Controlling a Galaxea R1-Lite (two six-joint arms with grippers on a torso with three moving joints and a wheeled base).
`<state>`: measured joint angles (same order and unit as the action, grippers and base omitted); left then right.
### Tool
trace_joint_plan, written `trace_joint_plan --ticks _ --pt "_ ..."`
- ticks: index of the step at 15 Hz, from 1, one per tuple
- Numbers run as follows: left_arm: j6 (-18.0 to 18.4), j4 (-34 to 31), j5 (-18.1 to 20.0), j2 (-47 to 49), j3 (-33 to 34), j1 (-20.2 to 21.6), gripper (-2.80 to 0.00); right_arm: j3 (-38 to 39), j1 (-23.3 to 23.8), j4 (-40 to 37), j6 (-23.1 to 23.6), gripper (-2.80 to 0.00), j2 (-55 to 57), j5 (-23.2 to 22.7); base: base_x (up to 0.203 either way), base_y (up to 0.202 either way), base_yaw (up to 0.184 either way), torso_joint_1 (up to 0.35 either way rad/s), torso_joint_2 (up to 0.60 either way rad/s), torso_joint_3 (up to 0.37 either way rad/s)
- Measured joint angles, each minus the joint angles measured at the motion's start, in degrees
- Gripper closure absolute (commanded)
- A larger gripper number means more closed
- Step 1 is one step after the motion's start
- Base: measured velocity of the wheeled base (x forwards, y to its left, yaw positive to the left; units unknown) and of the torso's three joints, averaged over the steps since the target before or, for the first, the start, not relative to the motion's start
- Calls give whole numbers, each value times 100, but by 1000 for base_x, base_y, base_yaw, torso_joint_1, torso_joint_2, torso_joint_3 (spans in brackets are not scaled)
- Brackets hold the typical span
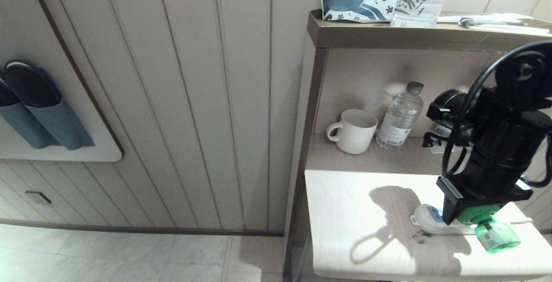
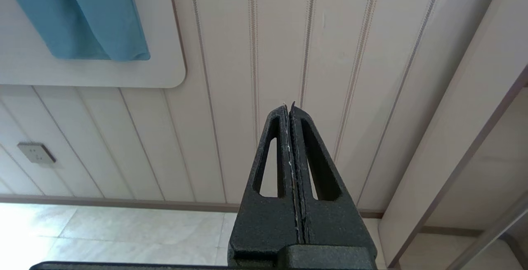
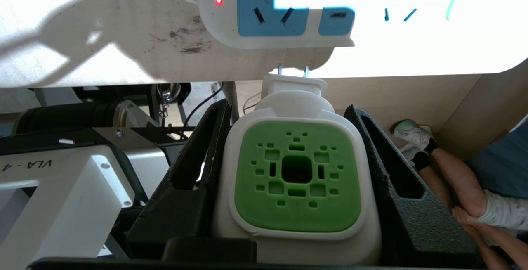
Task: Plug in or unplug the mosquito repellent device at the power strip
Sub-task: Insert the plug into the socket
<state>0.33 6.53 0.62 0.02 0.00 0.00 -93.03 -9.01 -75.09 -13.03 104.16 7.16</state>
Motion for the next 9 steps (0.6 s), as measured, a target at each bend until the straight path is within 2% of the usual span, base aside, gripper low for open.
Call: trace_joint_plan --ticks 9 --pt "1 0 0 0 0 0 0 -7 -317 279 -185 0 216 -119 0 0 0 0 0 0"
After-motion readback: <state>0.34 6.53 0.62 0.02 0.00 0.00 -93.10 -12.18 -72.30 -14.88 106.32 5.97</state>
